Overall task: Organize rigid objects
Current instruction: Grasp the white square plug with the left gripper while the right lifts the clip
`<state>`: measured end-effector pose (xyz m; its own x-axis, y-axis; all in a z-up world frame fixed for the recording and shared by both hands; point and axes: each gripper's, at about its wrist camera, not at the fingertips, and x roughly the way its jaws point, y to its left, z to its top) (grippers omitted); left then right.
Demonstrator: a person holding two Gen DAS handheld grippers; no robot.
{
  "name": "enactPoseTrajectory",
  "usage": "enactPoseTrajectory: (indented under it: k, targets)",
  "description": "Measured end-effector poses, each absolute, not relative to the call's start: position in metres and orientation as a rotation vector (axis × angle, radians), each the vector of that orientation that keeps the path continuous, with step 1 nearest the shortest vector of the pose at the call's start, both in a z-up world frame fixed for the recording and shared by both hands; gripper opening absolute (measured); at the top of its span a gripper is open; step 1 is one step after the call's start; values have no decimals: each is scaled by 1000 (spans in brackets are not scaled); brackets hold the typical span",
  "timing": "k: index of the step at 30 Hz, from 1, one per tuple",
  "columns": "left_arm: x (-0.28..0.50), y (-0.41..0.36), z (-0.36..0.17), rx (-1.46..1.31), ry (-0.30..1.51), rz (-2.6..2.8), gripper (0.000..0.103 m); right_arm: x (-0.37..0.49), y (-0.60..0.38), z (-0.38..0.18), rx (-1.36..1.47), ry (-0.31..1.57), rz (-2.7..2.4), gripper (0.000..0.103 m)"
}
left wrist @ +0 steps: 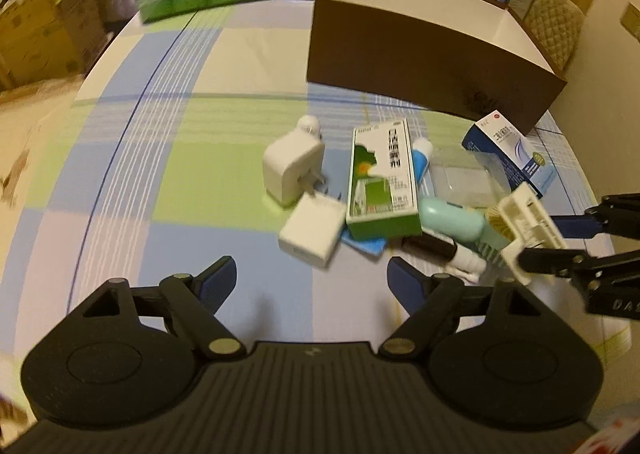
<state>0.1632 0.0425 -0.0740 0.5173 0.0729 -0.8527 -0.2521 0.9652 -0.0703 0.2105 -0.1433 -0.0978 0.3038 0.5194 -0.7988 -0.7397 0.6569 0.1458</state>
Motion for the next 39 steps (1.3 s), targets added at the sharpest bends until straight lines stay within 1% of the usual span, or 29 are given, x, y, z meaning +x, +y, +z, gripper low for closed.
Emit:
enactPoseTrajectory:
  k: [1,5,9,13,16,17,20,24,26,27,30,35,38,39]
  targets:
    - [168,46,-75,-177,1007,182,78,213,-145,-98,-253,942,831,37]
    - [186,62,-78,-126,1002,98,65,220,-151,-94,-175,949,711,37]
    - [206,77,-80,-62,997,25,65,223,-158,-91,-85,970,604,37]
    - [224,85,-86,-7,997,-48,64,223,-162,-91,-53,977,516,37]
    - [238,88,-94,13,1014,-91,57,218,-167,-90,-35,978,466,37]
    - [242,89,-97,17,1020,-98,53,217,-169,-90,-29,979,451,37]
    - [252,92,-103,25,1031,-117,49,214,-175,-91,-13,980,404,37]
    - [260,96,-108,22,1050,-146,38,213,-185,-91,10,984,346,37]
    - [262,97,-110,24,1056,-159,37,213,-188,-91,16,987,327,37]
    - [262,97,-111,21,1061,-167,33,213,-189,-92,18,990,319,37]
    - [264,99,-113,15,1066,-186,30,213,-191,-92,21,994,304,37]
    - [266,97,-112,34,1063,-203,29,216,-191,-92,20,996,300,37]
    - [263,96,-110,42,1057,-204,23,218,-192,-92,18,992,304,37]
    - [262,96,-109,35,1058,-200,23,219,-192,-91,17,990,306,37]
